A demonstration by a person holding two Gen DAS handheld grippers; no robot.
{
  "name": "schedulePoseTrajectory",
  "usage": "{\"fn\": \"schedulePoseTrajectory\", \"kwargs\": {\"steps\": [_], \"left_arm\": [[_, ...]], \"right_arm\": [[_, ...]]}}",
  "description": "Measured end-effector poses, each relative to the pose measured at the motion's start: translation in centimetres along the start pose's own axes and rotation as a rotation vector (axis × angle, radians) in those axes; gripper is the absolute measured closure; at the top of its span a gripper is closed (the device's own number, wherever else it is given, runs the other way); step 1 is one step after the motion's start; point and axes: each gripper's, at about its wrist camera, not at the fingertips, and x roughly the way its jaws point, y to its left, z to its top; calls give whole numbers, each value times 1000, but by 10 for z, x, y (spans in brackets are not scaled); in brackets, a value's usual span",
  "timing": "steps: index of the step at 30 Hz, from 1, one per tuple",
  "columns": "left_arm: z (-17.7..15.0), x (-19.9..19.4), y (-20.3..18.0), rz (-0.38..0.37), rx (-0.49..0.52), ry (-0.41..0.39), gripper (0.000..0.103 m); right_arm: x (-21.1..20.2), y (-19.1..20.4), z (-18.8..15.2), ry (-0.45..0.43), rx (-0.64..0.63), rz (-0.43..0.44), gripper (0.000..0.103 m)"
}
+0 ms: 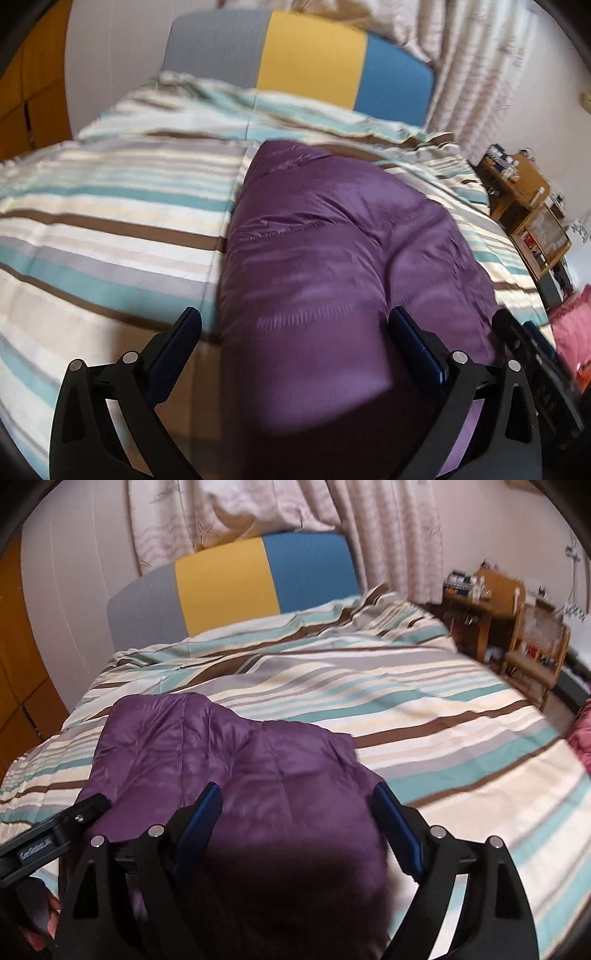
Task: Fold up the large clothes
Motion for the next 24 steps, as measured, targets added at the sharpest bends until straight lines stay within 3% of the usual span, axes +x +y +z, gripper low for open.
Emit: {"fn": "schedulePoseTrajectory", "kwargs": {"steps": [4, 10, 14, 19, 24], "left_arm": [[-19, -12, -20, 61, 166, -76, 3], [-18, 13, -26, 70, 219, -30, 3], [-15, 15, -18, 40, 193, -9, 3], [-11, -2, 10, -96, 83, 49, 3], [-15, -21, 36, -111, 31, 60, 3]], "right_arm": [[-1, -11, -13, 41, 46, -21, 16], [26, -22, -26, 98, 114, -5, 16], [27, -30, -27, 112, 141, 24, 15], [12, -42, -25, 141, 182, 88, 14], [-12, -48, -26, 171, 184, 107, 8]]}}
